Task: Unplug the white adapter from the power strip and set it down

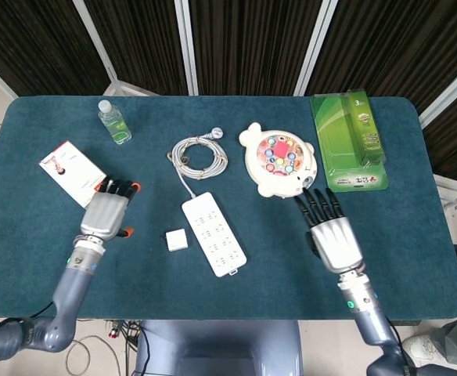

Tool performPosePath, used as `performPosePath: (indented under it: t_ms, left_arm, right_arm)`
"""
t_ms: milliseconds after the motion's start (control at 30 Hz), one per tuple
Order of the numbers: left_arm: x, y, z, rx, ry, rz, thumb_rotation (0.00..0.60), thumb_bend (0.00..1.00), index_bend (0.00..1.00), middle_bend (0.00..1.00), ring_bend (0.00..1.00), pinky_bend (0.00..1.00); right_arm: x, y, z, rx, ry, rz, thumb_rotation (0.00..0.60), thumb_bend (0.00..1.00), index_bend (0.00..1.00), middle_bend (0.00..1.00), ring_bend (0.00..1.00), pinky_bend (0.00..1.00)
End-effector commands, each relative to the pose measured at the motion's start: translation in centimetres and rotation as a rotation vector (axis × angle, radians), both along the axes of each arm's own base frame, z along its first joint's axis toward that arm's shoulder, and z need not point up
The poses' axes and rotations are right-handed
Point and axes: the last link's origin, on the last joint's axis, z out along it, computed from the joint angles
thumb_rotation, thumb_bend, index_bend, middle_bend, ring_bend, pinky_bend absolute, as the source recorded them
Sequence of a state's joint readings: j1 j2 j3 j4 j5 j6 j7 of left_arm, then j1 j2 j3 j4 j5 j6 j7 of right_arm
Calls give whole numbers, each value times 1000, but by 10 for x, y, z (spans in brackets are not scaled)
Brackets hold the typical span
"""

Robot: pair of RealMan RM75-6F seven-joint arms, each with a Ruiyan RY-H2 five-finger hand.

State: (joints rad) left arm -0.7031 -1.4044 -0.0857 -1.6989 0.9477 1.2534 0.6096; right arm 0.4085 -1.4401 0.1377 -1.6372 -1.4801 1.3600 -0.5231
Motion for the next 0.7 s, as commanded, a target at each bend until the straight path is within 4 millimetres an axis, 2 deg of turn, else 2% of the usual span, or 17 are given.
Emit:
performPosePath:
  t_ms: [33,200,400,700]
  left_arm:
    - [-19,-21,19,44,-72,33,600,68,173,157,119,67]
    - [-52,-58,42,111,-103,43,600,62,107,94,71,51]
    - [-95,-105,64,174,-107,52,600,39,69,63,45,27]
    - [-140,-152,96,292,-125,92,600,36,59,59,43,18]
  right_arm:
    - [-18,9,14,-25,-10,-45,600,408,0,0,0,0]
    - [-49,30,37,-53,-11,-132,600,313,0,0,0,0]
    - [-84,58,66,-100,-71,-213,600,294,0,0,0,0]
    - [-121,90,88,-121,-114,-273,600,293,0,0,0,0]
